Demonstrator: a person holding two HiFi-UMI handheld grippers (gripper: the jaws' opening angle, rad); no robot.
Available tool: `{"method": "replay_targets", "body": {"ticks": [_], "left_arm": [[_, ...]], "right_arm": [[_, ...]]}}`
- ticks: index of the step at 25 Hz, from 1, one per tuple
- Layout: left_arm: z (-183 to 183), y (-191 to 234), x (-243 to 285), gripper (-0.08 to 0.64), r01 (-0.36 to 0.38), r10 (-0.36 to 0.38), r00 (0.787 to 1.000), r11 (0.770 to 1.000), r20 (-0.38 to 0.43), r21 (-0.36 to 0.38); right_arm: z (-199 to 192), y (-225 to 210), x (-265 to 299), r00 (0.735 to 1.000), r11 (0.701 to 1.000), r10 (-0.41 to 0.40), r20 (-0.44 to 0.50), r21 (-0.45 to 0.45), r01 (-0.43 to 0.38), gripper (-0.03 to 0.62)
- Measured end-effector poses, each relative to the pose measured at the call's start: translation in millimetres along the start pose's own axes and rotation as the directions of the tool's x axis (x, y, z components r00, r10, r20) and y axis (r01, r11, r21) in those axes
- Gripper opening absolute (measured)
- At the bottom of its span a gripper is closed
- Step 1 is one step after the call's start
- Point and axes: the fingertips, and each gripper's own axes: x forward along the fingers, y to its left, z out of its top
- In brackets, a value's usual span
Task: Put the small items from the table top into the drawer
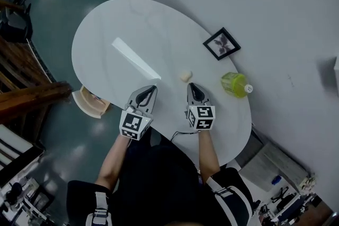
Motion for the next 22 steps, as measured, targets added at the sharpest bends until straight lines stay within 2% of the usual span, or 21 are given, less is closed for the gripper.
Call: {"method": "replay_targets", "body": {"ticks": [8,9,10,12,15,22], "left_arm": [[-25,4,6,0.020,-0.018,0.017,0.999,0.999,-0.049,-0.027],[-26,5,6,0.020,-0.020,0.019,0.999,0.999,-0.050,-0.029],[-27,5,6,0.020,-0.022,0.021,0.998,0.999,-0.052,-0.031],[-28,5,6,0.020,-0.026,0.024,0.998,0.999,-0.055,-0.036],[-28,6,6,0.020,-0.030,0.027,0.998,0.999,-0.058,-0.037],[-32,12,7,0.020,-0.042,0.039,0.997,0.998,-0.067,-0.053]], "right_arm": [[-8,-3,17,1.000,1.000,0.029,0.008,-0.007,-0.029,0.043],[-8,-2,19,0.999,0.999,0.037,0.008,-0.011,-0.037,0.069],[-8,0,22,0.999,0.999,0.046,0.002,-0.013,-0.046,0.166],[-10,0,29,0.998,0.998,0.054,-0.015,-0.021,-0.055,0.220],[-11,-3,39,0.999,0.999,0.038,-0.028,-0.035,-0.039,0.246],[-15,-9,57,0.998,0.999,0.022,-0.052,-0.033,-0.023,0.249]]}}
